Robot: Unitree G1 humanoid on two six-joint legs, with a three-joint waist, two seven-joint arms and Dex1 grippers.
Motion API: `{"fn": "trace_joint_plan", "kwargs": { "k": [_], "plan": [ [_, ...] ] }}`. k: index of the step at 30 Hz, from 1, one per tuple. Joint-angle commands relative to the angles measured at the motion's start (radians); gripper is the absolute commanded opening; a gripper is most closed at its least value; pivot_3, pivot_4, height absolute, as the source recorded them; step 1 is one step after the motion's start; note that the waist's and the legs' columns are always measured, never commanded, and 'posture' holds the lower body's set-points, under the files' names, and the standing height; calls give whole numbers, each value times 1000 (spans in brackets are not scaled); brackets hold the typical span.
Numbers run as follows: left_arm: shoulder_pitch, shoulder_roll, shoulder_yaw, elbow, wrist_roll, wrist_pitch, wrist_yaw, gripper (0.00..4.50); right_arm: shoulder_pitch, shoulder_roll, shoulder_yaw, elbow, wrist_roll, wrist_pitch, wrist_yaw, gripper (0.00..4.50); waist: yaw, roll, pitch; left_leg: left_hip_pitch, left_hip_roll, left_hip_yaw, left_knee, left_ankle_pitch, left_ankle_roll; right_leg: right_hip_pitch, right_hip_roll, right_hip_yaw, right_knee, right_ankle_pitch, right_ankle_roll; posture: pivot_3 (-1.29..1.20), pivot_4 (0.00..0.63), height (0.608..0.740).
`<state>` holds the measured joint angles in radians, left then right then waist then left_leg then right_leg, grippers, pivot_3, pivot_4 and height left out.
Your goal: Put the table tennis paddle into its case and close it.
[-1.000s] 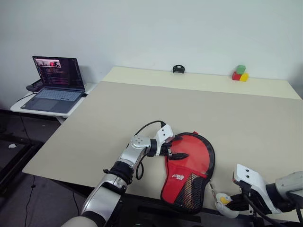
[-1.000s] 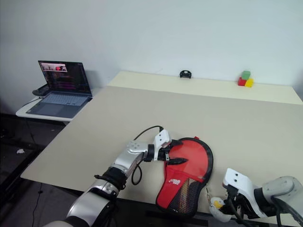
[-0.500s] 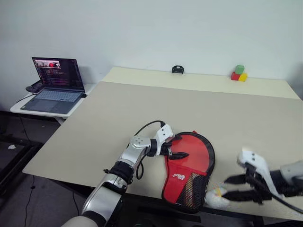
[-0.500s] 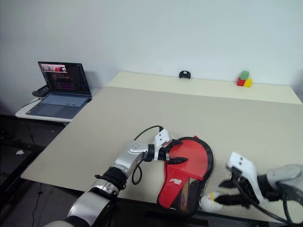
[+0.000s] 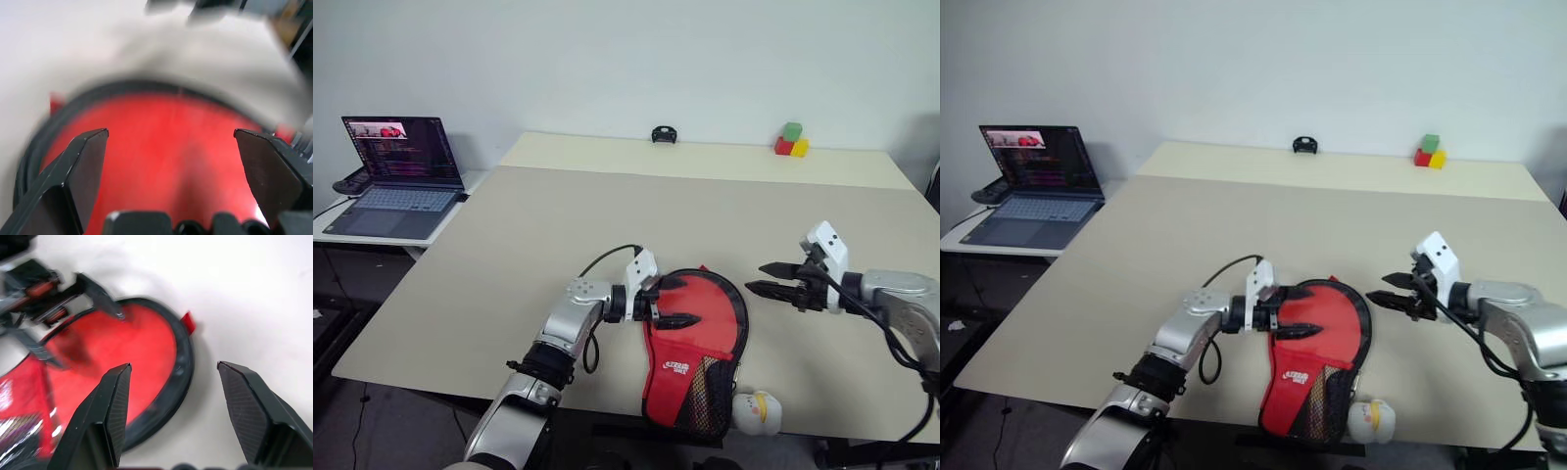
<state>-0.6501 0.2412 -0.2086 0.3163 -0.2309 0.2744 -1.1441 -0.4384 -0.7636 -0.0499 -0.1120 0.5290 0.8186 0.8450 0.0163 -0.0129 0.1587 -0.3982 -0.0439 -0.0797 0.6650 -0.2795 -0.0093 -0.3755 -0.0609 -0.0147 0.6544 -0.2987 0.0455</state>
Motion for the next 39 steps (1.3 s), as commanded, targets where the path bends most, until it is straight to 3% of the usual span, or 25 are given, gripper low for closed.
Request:
{"fn": "trace_joint_plan", "kwargs": {
  "k": [1, 10, 21, 30, 39],
  "plan": [
    [-23, 56, 58, -130, -64, 77, -2, 4500, -46, 43, 14, 73, -30, -51, -7, 3043, -7, 0, 0, 0, 0, 0, 0, 0, 0, -1, 0, 1, 2, 0, 0, 0, 150, 740],
    [111, 280, 139, -304, -109, 155, -4, 4500, -93, 154, 78, 250, -104, -119, 2, 3043, -28, 2, 2, 3, 1, 4, -1, 0, 0, -3, 1, 5, 7, -1, -1, 0, 150, 740],
    [187, 329, 167, -372, -118, 176, 68, 4500, -168, 244, 130, 418, -189, -191, 21, 3043, -25, 2, 2, 3, 1, 4, 0, 1, -1, -5, 1, 6, 9, -1, -1, 0, 150, 740],
    [219, 338, 177, -400, -127, 174, 120, 4500, -221, 271, 164, 491, -249, -224, 49, 88, -31, 2, 2, 4, 2, 5, 0, 1, -2, -5, 2, 7, 11, 0, -1, 0, 150, 740],
    [220, 342, 177, -399, -118, 166, 144, 4500, -313, 333, 173, 578, -290, -282, 57, 18, -54, 2, 2, 7, 3, 7, 0, 2, -2, -5, 3, 8, 13, 0, -3, 0, 150, 740]
  ]
}}
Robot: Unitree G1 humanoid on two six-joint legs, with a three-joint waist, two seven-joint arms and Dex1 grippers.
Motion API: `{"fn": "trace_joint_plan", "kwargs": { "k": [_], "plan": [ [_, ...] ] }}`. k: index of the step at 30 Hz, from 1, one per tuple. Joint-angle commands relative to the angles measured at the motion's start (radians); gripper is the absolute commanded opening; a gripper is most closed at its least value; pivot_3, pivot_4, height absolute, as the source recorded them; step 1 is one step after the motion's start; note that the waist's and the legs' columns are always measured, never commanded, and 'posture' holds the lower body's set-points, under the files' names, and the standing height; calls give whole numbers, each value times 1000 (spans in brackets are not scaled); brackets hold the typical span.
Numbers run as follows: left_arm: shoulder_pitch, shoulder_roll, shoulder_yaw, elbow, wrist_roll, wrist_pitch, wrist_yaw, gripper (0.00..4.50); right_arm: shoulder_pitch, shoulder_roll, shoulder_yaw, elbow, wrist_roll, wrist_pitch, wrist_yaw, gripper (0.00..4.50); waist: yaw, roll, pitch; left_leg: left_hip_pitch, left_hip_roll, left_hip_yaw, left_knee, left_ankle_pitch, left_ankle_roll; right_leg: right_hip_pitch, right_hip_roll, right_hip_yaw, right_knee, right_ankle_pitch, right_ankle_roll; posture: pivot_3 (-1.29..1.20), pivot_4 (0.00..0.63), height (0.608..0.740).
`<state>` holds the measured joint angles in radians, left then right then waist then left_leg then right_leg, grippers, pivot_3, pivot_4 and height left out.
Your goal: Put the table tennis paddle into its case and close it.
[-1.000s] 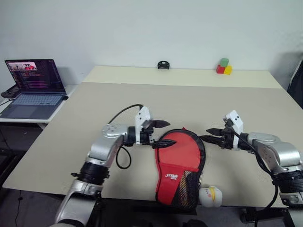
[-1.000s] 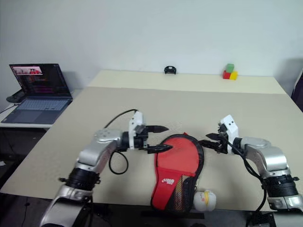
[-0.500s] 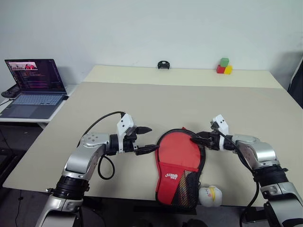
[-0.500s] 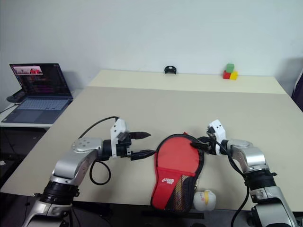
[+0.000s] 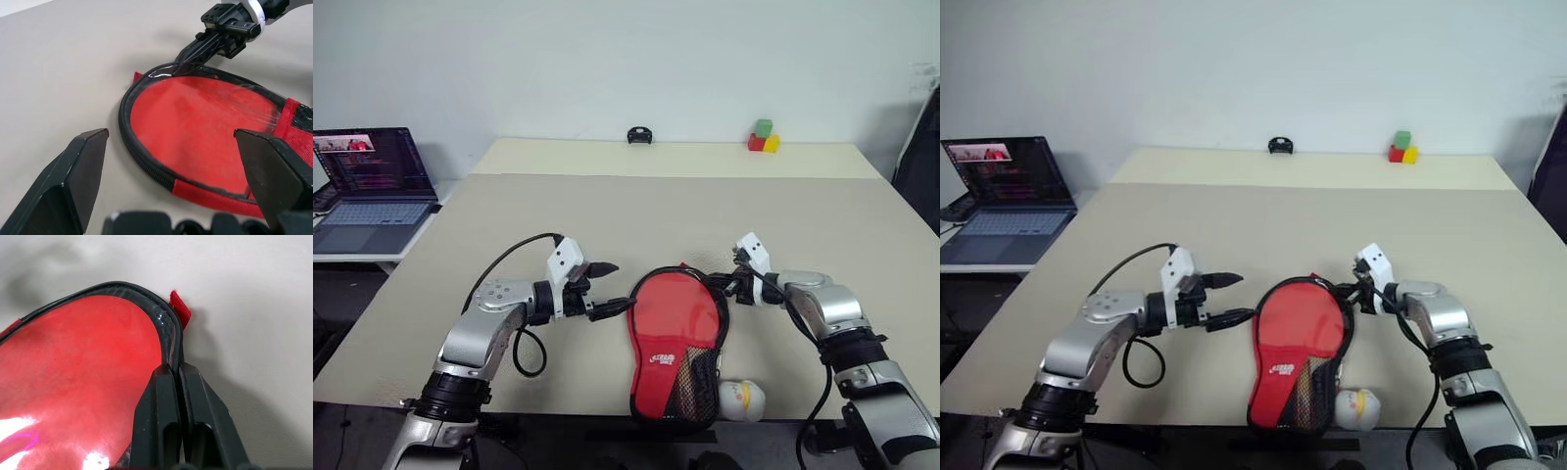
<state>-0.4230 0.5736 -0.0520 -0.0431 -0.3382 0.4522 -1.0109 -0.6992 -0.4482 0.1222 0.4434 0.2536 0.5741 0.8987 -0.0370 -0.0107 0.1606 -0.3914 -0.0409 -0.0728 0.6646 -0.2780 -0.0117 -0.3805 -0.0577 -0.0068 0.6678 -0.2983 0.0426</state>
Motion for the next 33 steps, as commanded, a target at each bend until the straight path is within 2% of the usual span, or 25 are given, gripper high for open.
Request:
{"fn": "trace_joint_plan", "kwargs": {
  "k": [1, 6, 14, 23, 26, 33],
  "plan": [
    [-8, 9, 19, -38, -11, -12, 12, 4500, -66, 22, 2, 39, -21, -48, 5, 18, -1, 0, 0, 1, 0, 0, 0, 0, 0, 0, 0, 0, 2, 0, 0, 0, 150, 740],
    [-12, 5, 11, -35, -9, -17, 17, 4500, -174, 60, 2, 162, -53, -112, 14, 18, -4, 0, 0, 1, 0, 4, 0, 0, 0, -7, 1, 4, 12, 0, -1, 0, 150, 740],
    [-15, -3, 0, -28, -2, -27, 19, 4500, -291, 111, 12, 347, -112, -214, 43, 18, -2, 0, 1, 1, 1, 4, 0, 2, -2, -8, 2, 9, 12, 0, -2, 0, 150, 740],
    [-21, -12, -9, -10, 5, -46, 18, 4500, -328, 148, 33, 473, -182, -281, 65, 18, -5, 0, 1, 1, 1, 6, -1, 2, -3, -9, 2, 12, 12, 0, -2, 0, 150, 740],
    [-21, -14, -14, -9, 5, -51, 20, 4500, -338, 155, 28, 501, -196, -298, 51, 633, -8, 0, 1, 1, 1, 7, -1, 2, -3, -9, 2, 13, 12, 0, -2, 0, 150, 740],
    [-37, -32, -26, 32, 11, -79, 10, 4500, -385, 175, -86, 502, -122, -295, 11, 3001, -8, 0, 1, 1, 1, 7, -1, 2, -3, -10, 2, 13, 12, 0, -2, 0, 150, 740]
  ]
}}
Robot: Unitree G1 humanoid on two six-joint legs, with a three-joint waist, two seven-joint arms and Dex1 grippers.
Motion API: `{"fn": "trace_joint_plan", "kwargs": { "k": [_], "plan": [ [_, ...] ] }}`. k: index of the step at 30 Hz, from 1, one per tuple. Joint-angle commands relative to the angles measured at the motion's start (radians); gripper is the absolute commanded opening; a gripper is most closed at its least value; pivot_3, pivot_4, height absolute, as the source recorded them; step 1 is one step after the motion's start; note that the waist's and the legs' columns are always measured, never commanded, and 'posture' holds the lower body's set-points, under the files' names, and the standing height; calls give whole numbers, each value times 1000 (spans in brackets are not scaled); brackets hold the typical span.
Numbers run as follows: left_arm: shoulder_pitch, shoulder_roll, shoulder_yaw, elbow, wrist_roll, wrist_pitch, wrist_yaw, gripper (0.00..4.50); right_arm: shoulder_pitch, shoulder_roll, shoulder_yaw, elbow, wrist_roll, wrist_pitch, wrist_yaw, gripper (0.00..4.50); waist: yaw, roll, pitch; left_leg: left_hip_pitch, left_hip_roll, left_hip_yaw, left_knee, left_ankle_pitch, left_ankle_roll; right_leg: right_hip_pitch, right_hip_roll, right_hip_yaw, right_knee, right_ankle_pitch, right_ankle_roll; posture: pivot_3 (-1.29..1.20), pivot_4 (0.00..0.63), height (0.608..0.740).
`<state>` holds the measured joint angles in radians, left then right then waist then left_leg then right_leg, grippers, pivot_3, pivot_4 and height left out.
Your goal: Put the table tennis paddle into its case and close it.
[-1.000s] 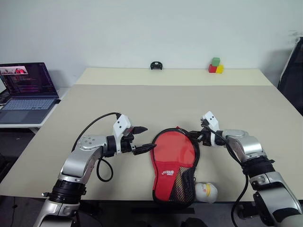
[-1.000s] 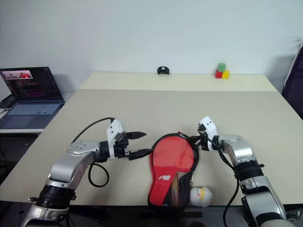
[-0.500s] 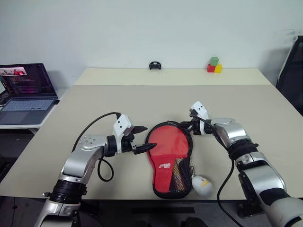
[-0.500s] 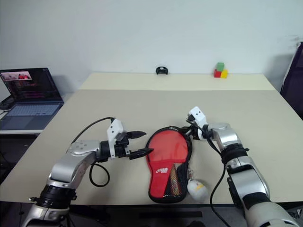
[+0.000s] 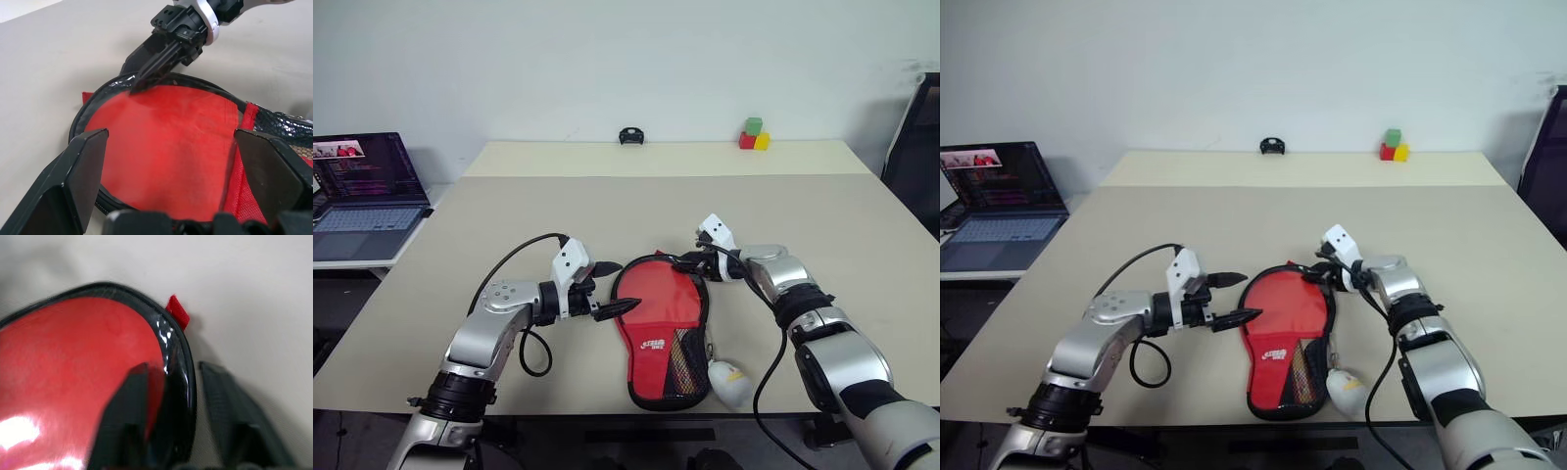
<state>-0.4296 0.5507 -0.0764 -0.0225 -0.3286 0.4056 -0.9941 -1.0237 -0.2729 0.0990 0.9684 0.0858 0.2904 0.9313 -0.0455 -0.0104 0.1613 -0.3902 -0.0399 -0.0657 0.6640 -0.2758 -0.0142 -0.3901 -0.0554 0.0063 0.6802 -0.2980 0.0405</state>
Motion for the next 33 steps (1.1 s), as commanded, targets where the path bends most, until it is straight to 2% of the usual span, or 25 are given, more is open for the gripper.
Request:
{"fn": "trace_joint_plan", "kwargs": {
  "k": [1, 4, 5, 13, 16, 20, 24, 27, 33],
  "plan": [
    [-39, -18, -8, 23, 3, -40, -9, 4500, -67, -2, -82, -30, 59, -9, -31, 3372, 1, 0, 0, 0, 0, 0, 0, 0, 0, 0, 0, 0, 0, 0, 0, 0, 150, 740],
    [-81, -45, -43, 77, 31, -84, -23, 4500, -64, -10, -132, -110, 107, 34, -33, 4417, 5, 0, 0, 0, 0, 0, 0, 0, 0, 0, 0, 0, 0, 0, 0, 0, 150, 740],
    [-100, -58, -57, 104, 45, -102, -26, 4500, -47, -18, -138, -168, 119, 61, -29, 4464, 7, 0, 0, 0, 0, 0, 0, 0, 0, 0, 0, 0, 0, 0, 0, 0, 150, 740],
    [-255, -145, -153, 409, 139, -280, -125, 4500, 278, -216, -139, -919, 305, 531, 35, 4464, 26, 0, 0, -6, -1, -1, 1, 0, 0, -2, -1, -2, -2, 0, 0, 0, 150, 740],
    [-293, -166, -162, 498, 160, -334, -153, 4500, 349, -273, -164, -1078, 375, 648, 16, 4464, 17, 0, 0, -9, -1, 0, 1, 0, 1, -7, -1, -1, 0, 0, 0, 0, 150, 740],
    [-334, -220, -209, 638, 206, -419, -218, 4500, 587, -482, -297, -1455, 582, 892, 72, 4464, 26, -1, 0, -10, 0, 0, 1, -1, 3, -8, 0, -2, 0, 0, 0, 0, 150, 740],
    [-347, -250, -218, 714, 233, -478, -243, 4500, 735, -571, -405, -1604, 719, 1006, 51, 4464, 23, -4, 2, -9, -1, 1, 1, -2, 4, -6, 0, 0, -1, 0, 0, 0, 150, 740],
    [-366, -270, -216, 772, 253, -516, -247, 4500, 834, -580, -474, -1691, 769, 1072, -12, 4464, 24, -6, 2, -4, 0, 1, 2, -2, 5, 0, 0, -1, 0, 0, 0, 0, 150, 740],
    [-390, -290, -208, 845, 271, -561, -255, 4500, 981, -546, -456, -1811, 754, 1051, -171, 4464, 29, -7, 2, 0, -1, 0, 2, -2, 5, 4, 0, -2, 0, 0, 1, 0, 150, 740]
  ]
}}
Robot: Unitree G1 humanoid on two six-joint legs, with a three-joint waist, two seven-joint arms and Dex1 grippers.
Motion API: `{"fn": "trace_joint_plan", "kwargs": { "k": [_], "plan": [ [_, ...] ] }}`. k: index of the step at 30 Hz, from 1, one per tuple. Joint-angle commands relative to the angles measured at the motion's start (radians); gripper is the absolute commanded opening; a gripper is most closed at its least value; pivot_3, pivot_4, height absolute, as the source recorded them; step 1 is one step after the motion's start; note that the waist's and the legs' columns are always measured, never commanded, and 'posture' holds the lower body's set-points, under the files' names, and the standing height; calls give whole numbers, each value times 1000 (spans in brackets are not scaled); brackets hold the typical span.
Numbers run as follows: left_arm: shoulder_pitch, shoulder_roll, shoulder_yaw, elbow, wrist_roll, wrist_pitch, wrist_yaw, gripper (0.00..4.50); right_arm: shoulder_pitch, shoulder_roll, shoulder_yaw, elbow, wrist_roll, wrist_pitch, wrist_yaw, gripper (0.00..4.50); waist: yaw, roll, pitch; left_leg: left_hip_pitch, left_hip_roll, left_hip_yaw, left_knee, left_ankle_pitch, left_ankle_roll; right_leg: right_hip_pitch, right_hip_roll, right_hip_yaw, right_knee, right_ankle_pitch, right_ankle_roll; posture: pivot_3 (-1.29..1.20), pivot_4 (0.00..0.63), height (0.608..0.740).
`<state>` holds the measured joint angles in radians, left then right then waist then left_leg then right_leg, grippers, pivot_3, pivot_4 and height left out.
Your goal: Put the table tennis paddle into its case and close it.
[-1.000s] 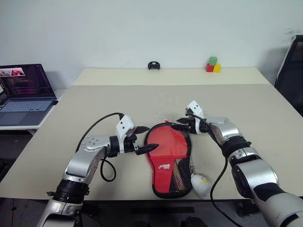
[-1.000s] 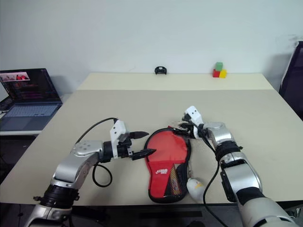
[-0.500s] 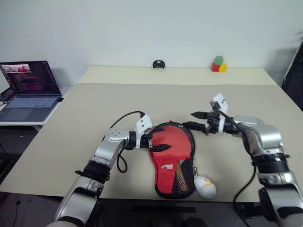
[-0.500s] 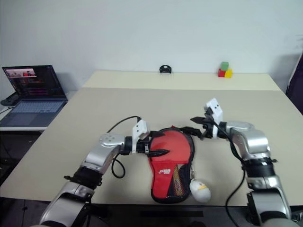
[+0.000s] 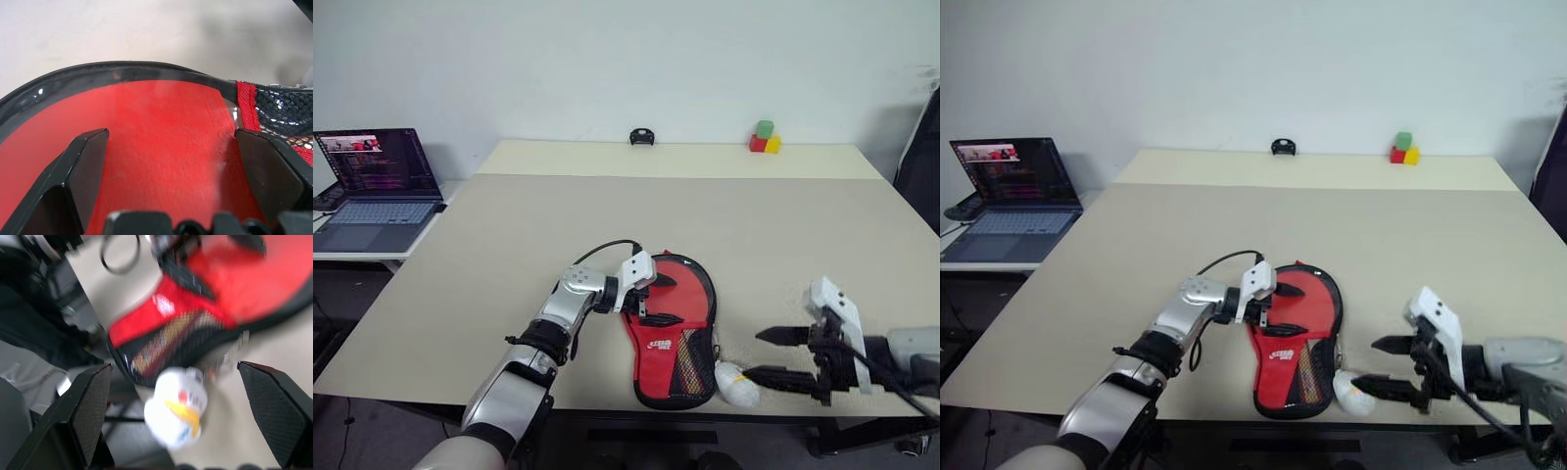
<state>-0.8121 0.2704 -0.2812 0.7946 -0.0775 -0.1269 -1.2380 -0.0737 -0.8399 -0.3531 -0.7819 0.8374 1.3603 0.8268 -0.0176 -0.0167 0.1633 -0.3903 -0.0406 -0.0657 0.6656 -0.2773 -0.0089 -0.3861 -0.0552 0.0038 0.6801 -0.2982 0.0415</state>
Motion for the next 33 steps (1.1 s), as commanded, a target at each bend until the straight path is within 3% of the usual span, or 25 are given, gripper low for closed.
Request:
{"fn": "trace_joint_plan", "kwargs": {
  "k": [1, 6, 15, 24, 27, 33],
  "plan": [
    [-9, -12, -2, 33, 21, -33, -13, 4500, 45, 29, 10, -70, -3, -30, -91, 4464, 1, -1, 0, 0, 0, 0, 0, 0, 0, 0, 0, -1, 0, 0, 0, 0, 150, 740],
    [-7, -18, 5, 41, 26, -41, -15, 4500, 98, 45, 147, -95, -78, -113, -184, 4464, 2, -1, 0, 0, 0, -1, 0, 0, 0, 0, 0, -1, 0, 0, 0, 0, 150, 740],
    [14, -13, 11, 23, 25, -38, -12, 4500, 122, 21, 289, -73, -164, -227, -223, 4464, 2, -1, -1, 0, 0, -1, 0, 0, 0, 1, 1, -2, 0, 0, 0, 0, 150, 740],
    [6, -8, 15, 38, 29, -42, -4, 4500, 119, -12, 467, -35, -350, -392, -249, 4464, 1, -1, -1, 0, 0, -1, 0, 0, 0, 1, 1, -2, 0, 0, 0, 0, 150, 740],
    [1, -9, 11, 49, 34, -46, -7, 4500, 106, 6, 468, -15, -375, -407, -263, 3901, 1, -1, -1, 0, 0, -1, 0, 0, 0, 1, 1, -3, 0, 0, 0, 0, 150, 740],
    [1, 9, -10, 85, 37, -45, -102, 4500, 103, -11, 457, 11, -390, -425, -238, 1785, 0, -1, -1, 0, 0, -2, 0, 0, 0, 1, 1, -7, 0, 0, 0, 0, 150, 740]
  ]
}}
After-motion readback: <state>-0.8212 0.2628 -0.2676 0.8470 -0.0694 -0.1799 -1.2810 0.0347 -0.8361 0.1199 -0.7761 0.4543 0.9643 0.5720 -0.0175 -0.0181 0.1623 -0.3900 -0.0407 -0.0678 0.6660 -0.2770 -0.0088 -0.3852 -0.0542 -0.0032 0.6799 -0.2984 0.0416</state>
